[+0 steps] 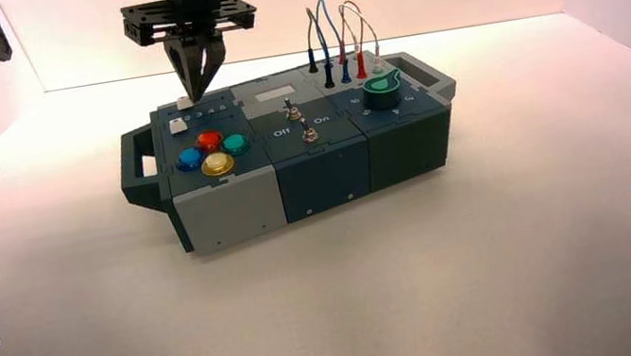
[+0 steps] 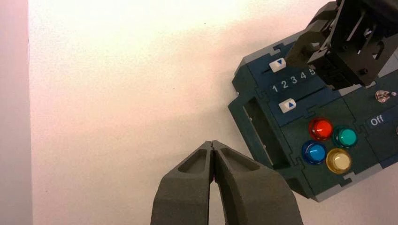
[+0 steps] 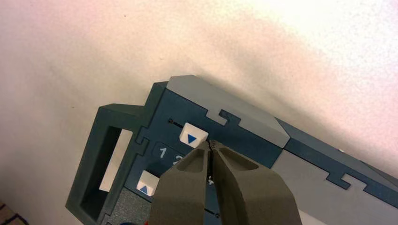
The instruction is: Move the top slider to position 2.
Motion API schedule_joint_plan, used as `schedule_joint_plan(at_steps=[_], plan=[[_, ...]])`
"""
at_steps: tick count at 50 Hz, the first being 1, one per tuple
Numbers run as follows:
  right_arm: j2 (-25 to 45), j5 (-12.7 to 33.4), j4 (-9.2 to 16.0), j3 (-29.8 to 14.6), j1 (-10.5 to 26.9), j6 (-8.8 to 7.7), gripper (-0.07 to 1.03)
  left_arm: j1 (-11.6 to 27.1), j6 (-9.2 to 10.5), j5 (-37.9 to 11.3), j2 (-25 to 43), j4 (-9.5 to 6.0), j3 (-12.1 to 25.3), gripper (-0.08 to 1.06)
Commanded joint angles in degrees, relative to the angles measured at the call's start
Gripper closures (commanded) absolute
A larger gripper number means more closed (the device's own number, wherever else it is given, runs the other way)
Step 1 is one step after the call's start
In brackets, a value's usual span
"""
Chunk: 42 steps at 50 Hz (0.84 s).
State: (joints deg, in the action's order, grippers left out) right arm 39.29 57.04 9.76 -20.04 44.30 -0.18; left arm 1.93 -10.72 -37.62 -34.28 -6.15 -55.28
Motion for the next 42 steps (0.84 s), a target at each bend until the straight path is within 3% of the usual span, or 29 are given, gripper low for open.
schedule_joint_plan(at_steps=[1, 11, 22, 32, 42], plan=[[-3.0, -0.1, -0.2, -0.4, -0.8, -0.26, 0.98, -0.3, -0.18, 0.2, -0.2, 0.00, 1.5, 1.01], [-7.8, 1.8, -0.6, 2.1, -0.7, -0.26, 0.98, -0.3, -0.18, 0.2, 0.1, -0.09, 1.5, 1.01], [-13.9, 0.2, -0.6, 7.6, 0.8, -0.26, 0.98, -0.3, -0.26, 0.2, 0.8, 0.00, 1.8, 1.01], [-15.1, -1.2, -0.7, 10.3, 2.5, -1.23, 0.98, -0.3, -0.26, 0.3, 0.5, 0.09, 1.8, 1.01], [-14.9, -2.4, -0.5, 12.0, 3.4, -1.14, 0.98, -0.3, -0.26, 1.1, 1.6, 0.09, 1.5, 1.01]])
